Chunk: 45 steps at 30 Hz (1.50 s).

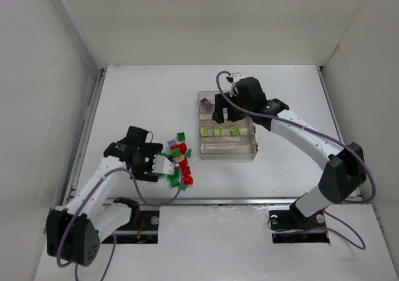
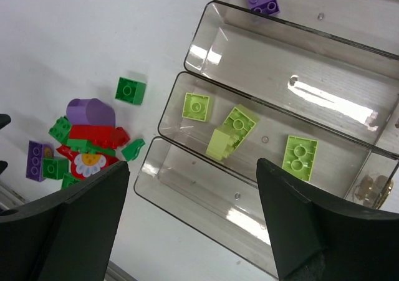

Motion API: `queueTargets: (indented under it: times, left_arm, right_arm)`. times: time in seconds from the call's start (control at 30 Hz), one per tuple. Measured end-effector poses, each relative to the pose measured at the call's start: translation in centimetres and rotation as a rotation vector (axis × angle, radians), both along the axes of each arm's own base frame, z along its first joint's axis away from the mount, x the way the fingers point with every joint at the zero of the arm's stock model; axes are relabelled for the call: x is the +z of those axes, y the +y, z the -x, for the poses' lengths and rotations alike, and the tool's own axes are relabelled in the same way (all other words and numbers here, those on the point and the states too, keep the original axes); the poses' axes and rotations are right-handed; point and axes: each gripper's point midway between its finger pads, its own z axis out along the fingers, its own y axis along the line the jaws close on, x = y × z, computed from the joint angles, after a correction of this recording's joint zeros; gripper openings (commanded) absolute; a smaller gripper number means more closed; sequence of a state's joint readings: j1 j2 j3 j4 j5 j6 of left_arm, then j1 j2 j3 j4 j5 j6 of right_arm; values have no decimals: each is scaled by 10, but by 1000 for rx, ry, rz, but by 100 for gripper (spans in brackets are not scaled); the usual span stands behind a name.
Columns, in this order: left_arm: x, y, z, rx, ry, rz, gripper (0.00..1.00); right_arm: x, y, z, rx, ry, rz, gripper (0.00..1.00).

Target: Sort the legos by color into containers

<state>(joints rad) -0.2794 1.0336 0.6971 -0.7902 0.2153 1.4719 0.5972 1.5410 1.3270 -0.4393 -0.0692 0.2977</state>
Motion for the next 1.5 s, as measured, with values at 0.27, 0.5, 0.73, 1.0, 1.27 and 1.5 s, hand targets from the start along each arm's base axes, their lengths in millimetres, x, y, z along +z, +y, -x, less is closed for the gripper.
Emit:
queueTargets:
  times: [0.27, 0.5, 0.73, 1.0, 1.27, 1.5]
  left_arm:
    - [-9, -8, -4, -241, -70, -20, 72]
    - [-21, -12, -4, -425, -45, -61, 63]
    - [-43, -5, 25, -482, 146, -81, 55]
    - [-43, -11, 30, -521, 174, -69, 51]
    - [-43, -19, 32, -549, 174, -50, 52]
    - [-44, -25, 36, -587, 188, -51, 28]
  right_arm:
    - [-3, 6, 3, 25, 6, 4, 88]
    - [-3, 7, 3, 28, 4, 6, 88]
    - [-3, 6, 3, 27, 3, 7, 88]
    - [-3, 6, 3, 29, 2, 8, 88]
    - [-3, 6, 3, 29, 2, 8, 88]
    - [-3, 6, 3, 29, 4, 9, 88]
